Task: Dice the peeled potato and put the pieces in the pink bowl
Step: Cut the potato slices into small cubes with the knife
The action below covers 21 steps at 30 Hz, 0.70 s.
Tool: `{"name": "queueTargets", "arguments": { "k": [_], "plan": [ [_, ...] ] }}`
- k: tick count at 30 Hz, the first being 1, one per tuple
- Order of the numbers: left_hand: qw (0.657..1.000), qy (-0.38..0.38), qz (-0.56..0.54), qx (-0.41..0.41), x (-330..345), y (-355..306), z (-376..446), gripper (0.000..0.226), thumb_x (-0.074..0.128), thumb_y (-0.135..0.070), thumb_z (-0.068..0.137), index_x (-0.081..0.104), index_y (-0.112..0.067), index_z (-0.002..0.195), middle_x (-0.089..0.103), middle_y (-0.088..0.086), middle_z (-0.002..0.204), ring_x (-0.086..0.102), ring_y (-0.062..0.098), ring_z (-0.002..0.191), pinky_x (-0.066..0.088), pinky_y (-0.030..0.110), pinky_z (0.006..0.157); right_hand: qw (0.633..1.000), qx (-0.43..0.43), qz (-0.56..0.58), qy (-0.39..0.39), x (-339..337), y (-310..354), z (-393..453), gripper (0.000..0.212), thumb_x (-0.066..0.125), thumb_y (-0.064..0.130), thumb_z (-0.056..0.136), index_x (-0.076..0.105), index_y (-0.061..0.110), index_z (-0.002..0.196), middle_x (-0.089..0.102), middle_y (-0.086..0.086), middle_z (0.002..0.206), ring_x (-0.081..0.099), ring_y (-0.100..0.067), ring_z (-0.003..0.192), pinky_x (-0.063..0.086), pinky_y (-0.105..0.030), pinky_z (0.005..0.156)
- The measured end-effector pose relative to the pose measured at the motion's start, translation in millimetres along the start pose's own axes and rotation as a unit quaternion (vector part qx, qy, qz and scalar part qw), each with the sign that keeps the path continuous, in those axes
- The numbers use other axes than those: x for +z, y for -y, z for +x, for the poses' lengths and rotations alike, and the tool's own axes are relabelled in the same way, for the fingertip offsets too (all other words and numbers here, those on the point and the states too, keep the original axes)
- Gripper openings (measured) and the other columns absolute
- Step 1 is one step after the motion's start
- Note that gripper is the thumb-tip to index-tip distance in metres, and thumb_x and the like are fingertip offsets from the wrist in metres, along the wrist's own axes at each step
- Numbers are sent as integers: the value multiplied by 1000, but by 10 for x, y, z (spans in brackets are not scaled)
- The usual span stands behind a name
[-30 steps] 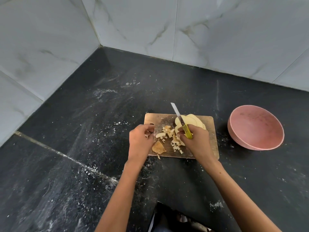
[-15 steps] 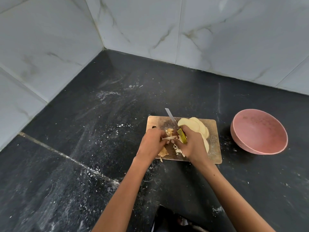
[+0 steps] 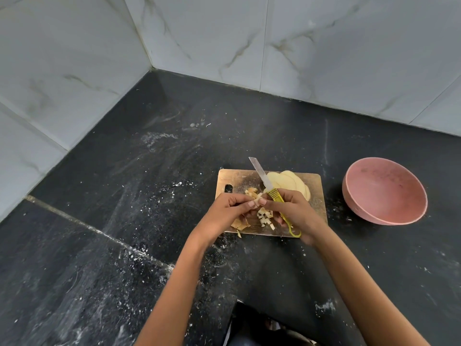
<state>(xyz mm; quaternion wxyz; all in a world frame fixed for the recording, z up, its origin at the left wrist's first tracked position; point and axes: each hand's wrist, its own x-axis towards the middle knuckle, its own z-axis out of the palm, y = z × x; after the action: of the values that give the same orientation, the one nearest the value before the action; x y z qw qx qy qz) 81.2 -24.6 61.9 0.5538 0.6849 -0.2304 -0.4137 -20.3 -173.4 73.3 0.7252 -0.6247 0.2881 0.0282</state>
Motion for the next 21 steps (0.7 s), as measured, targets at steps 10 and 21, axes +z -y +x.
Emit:
{"name": "queueTargets", "arguments": {
  "k": [10,21],
  "plan": [
    [998,54,10,-39,-112,-31,34,17,60,-10,93,71,3,94,67,1,72,56,9,59,48,18,57,988,-69,-137,37,-86,22,-34,19,67,1,85,67,15,97,56,8,52,43,-4,41,35,-17,41],
    [985,-99,-126,-59,63,13,-4,7,71,1,81,70,-2,87,72,2,70,69,10,66,56,20,60,981,-75,-169,-62,3,-62,53,18,83,12,72,65,14,74,59,0,52,45,-8,38,37,-19,37]
  ]
}}
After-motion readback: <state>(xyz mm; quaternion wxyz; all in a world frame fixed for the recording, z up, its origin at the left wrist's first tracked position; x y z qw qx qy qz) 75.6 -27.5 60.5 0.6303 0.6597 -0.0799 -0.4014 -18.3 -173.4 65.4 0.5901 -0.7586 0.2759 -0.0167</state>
